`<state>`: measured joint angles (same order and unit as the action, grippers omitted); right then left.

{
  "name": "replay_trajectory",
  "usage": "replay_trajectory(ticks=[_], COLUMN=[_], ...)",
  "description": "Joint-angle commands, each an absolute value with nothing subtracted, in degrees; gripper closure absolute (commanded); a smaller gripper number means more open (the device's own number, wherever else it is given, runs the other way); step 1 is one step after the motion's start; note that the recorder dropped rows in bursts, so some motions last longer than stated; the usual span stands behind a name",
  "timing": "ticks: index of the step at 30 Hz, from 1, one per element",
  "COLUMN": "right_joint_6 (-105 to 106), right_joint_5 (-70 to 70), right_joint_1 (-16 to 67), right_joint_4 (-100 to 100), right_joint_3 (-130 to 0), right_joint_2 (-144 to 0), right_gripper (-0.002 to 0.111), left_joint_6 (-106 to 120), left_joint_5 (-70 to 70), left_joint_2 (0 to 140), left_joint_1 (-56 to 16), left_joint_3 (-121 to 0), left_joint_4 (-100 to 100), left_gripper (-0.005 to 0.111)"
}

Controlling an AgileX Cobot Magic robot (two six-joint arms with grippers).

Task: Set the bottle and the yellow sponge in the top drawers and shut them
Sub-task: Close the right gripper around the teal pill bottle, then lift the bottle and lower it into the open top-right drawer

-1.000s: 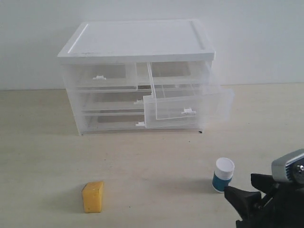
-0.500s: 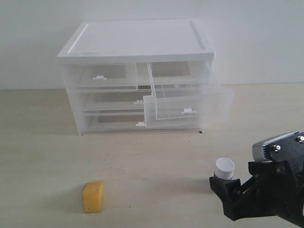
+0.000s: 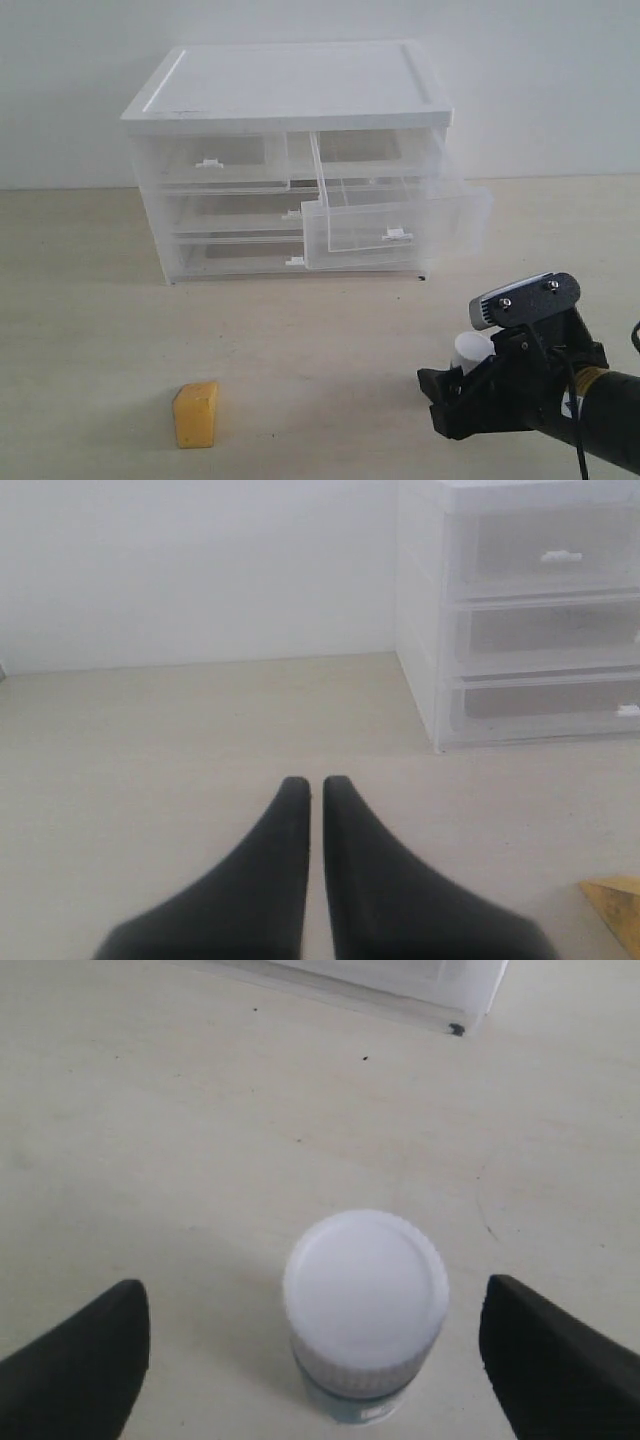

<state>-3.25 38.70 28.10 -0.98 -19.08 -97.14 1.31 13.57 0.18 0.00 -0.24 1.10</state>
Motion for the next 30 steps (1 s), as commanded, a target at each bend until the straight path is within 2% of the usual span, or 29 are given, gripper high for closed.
replay_trajectory(ticks=[1, 5, 8, 9, 10, 20, 30], right_joint_6=[0.0, 0.0, 0.0, 0.0, -0.8, -10.2, -32.3], right_joint_5=[39.2, 38.6, 37.9, 37.8, 37.8, 38.1, 37.7], right_joint_1=[28.0, 28.0, 28.0, 28.0, 28.0, 28.0, 28.0], right_joint_4=[2.3, 2.4, 2.1, 1.4, 0.5, -1.6, -19.4], right_joint_3=[-19.6, -19.6, -19.6, -19.6, -19.6, -19.6, -19.6], right_joint_2=[-97.3, -97.3, -97.3, -97.3, -97.3, -97.0, -86.4], right_gripper=[0.034, 0.056, 0.088, 0.104, 0.107, 0.108, 0.108], left_joint_6=[1.0, 1.0, 1.0, 1.0, 1.0, 1.0, 1.0], left_joint_5=[13.3, 13.3, 13.3, 13.3, 13.3, 13.3, 13.3], left_joint_2=[0.0, 0.0, 0.0, 0.0, 0.0, 0.0, 0.0], left_joint_1=[0.1, 0.1, 0.1, 0.1, 0.1, 0.1, 0.1], left_joint_3=[0.0, 0.0, 0.0, 0.0, 0.0, 0.0, 0.0], left_joint_4=[0.7, 0.7, 0.7, 0.7, 0.7, 0.7, 0.7], left_gripper=[0.102, 0.102, 0.102, 0.102, 0.102, 0.102, 0.102])
